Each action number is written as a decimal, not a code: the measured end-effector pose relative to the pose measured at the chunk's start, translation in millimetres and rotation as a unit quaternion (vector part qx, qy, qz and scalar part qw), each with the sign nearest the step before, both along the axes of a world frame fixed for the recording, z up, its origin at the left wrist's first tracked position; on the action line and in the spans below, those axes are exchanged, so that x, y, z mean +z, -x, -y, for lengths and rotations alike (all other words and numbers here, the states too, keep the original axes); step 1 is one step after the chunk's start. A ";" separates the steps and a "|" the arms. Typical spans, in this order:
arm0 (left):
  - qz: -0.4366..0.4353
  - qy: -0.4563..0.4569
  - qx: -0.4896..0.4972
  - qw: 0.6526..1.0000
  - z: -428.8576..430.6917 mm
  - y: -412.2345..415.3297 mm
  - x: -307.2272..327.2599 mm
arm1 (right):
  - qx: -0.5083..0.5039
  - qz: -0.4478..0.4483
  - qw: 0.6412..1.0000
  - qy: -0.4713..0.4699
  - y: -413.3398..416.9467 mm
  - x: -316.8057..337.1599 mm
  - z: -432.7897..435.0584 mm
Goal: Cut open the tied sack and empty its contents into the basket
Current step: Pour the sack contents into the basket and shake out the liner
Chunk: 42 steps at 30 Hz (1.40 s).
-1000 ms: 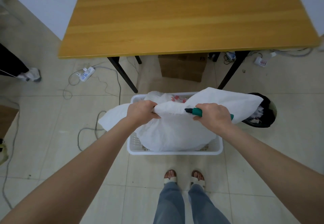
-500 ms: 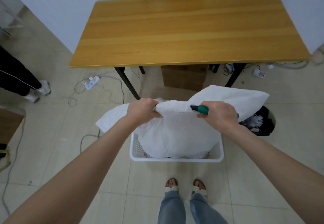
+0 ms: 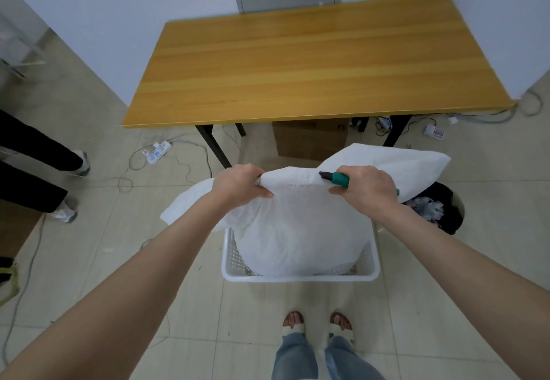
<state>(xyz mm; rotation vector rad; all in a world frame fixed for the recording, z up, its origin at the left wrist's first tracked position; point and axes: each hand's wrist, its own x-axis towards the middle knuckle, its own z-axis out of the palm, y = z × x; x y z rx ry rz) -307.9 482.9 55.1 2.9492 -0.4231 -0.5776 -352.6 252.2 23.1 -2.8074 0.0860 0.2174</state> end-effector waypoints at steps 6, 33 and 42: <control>0.003 -0.002 -0.003 1.000 -2.4 -5.5 5.4 | 0.006 0.005 1.000 -0.012 0.3 12.1 2.2; 0.041 -0.001 -0.007 0.999 -3.7 -16.4 56.6 | -0.031 0.028 0.998 -0.038 -18.3 47.8 1.9; 0.166 -0.064 0.004 0.984 -23.4 -10.3 20.3 | -0.061 0.001 0.996 -0.064 -27.3 42.9 7.7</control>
